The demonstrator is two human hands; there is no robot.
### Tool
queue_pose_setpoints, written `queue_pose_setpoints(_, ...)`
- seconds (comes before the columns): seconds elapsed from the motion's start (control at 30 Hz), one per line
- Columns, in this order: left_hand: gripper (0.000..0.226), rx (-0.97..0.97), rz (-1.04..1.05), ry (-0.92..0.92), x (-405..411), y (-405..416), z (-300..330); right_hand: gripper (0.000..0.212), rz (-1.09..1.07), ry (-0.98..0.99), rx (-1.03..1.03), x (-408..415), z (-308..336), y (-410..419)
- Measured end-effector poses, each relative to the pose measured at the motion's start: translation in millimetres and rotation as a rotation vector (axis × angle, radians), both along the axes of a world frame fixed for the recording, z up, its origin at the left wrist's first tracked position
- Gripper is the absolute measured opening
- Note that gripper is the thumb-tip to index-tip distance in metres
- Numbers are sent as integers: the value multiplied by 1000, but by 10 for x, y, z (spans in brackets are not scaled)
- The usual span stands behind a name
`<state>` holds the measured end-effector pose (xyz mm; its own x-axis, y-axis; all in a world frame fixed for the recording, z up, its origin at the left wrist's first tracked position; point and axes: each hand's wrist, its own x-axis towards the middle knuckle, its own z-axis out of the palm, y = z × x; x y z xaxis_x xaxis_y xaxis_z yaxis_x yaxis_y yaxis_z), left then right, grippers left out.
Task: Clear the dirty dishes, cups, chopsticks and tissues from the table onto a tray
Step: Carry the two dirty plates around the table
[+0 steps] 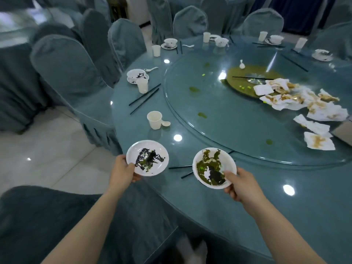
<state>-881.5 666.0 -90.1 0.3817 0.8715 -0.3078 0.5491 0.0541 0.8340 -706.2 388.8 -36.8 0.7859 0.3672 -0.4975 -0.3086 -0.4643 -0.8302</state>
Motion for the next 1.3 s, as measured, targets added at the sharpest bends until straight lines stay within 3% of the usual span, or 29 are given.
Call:
queue_pose_setpoints(0.23, 27, 199, 131, -125, -1243, -222, 1066, 14, 172, 24, 156, -685, 340, 734)
queue_pose_setpoints(0.4, 28, 331, 301, -158, -2364, -185, 1462, 18, 305, -45, 209, -1464, 710, 1250)
queue_pose_setpoints(0.57, 29, 359, 411, -151, -3560, -67, 1463, 21, 366, -57, 266, -2487, 878, 1737)
queue_pose_setpoints(0.73, 27, 347, 551, -139, -5011, 142, 1466, 13, 396, 67, 384, -3812, 849, 2263)
queue_pose_setpoints(0.87, 26, 350, 671, -173, -5889, 361, 1466, 16, 476, 121, 363, -4712, 804, 2611)
queue_pose_setpoints(1.03, 26, 319, 710, -203, -6522, 636, 1421, 15, 561, 134, 323, -5385, 794, 3024)
queue_pose_setpoints(1.3, 22, 218, 761, -316, -6758, 1477, 1237, 14, 558, 111, 316, -5704, 647, 4019)
